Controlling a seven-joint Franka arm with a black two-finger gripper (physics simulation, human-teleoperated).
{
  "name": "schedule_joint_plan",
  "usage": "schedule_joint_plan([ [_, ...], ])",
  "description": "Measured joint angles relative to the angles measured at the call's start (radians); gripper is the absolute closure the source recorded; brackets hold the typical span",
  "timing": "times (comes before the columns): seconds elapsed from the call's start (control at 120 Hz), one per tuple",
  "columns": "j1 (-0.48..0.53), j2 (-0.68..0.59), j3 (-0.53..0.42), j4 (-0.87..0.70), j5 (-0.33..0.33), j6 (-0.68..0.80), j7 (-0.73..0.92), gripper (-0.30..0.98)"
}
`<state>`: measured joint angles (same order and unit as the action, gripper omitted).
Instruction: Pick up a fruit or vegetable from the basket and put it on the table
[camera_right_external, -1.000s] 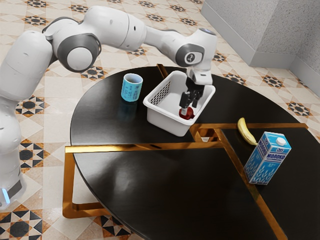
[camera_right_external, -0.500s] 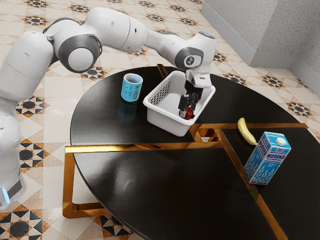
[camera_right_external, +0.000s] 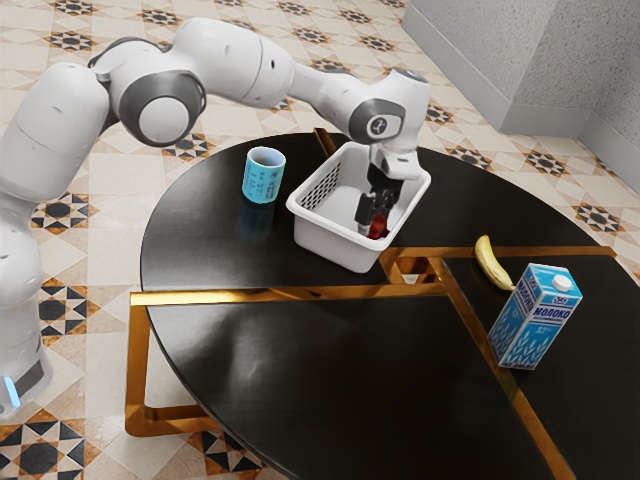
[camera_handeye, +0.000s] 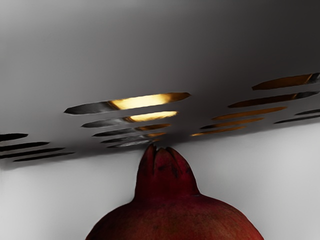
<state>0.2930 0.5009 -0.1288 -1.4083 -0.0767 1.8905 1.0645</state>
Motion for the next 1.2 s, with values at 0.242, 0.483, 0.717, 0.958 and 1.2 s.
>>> schedule_joint_plan([
  [0.242, 0.001, 0.0, -0.003, 0.003, -0.001, 0.02, -0.003, 0.1],
  [0.483, 0.001, 0.002, -0.006, 0.004, 0.001, 0.036, -0.006, 0.37],
  [0.717, 0.013, -0.006, -0.025, 0.013, 0.005, 0.039, -0.008, 0.38],
  [0.958, 0.087, -0.119, -0.141, 0.14, 0.054, -0.031, -0.003, 0.38],
  [1.2, -0.015, 0.074, -0.173, 0.514, 0.136, 0.049, 0.063, 0.39],
])
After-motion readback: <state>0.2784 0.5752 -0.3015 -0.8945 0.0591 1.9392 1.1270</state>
